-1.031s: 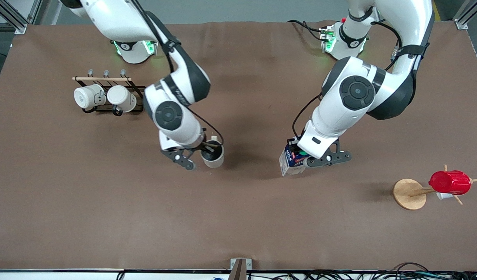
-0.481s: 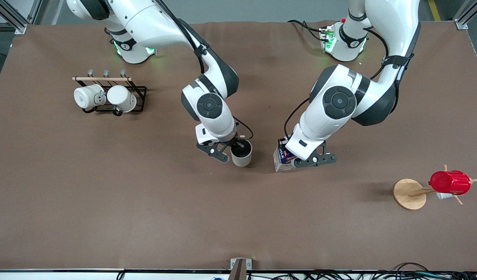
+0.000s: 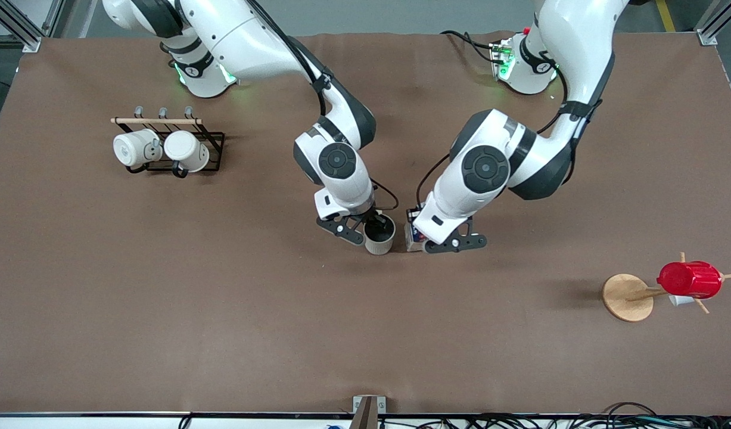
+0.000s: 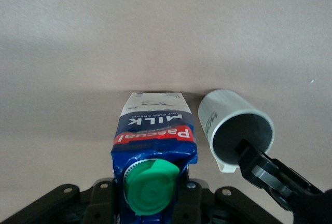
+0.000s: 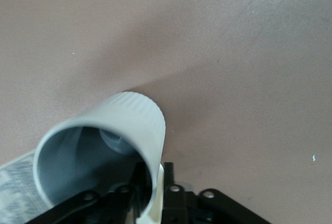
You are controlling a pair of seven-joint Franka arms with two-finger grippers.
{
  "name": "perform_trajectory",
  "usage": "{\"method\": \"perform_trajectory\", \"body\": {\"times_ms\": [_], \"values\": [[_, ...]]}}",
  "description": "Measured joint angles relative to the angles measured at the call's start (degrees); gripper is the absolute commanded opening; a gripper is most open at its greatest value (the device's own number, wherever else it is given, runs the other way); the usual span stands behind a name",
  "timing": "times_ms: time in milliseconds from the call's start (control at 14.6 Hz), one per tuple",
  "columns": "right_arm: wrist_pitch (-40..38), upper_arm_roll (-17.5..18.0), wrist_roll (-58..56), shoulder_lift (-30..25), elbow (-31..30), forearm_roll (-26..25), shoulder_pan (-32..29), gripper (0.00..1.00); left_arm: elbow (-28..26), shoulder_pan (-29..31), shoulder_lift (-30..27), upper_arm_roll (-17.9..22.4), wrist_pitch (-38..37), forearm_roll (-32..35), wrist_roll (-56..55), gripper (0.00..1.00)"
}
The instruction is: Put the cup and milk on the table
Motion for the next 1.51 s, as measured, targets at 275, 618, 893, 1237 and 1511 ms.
{"method": "perform_trajectory", "body": {"times_ms": [275, 618, 893, 1237, 1511], "values": [[-5.0, -1.4, -0.1, -1.1, 1.4, 0.0, -1.0, 1.00, 0.4, -1.3, 1.1, 0.0, 0.4, -0.1, -0.1, 0.51], [-22.8, -2.5, -13.8, -13.9, 2.4, -1.1, -11.3, 1.00, 0.6, -1.4, 2.3, 0.0, 2.3, -0.1, -0.1, 1.00], [-34.2, -2.5, -29.7, -25.3, 1.8, -4.7, -23.5, 1.00, 3.5, -0.9, 0.5, 0.5, 1.7, 2.9, 0.0, 1.00], [-41.7, -2.4, -44.0, -33.7, 1.4, -6.3, -34.5, 1.00, 5.1, 6.0, -9.4, 0.8, -6.5, 8.8, 1.4, 1.00], [-47.3, -2.3, -55.3, -39.3, 1.3, -6.4, -42.1, 1.00, 5.1, 12.4, -16.8, 0.8, -14.1, 9.1, 4.5, 1.00]]}}
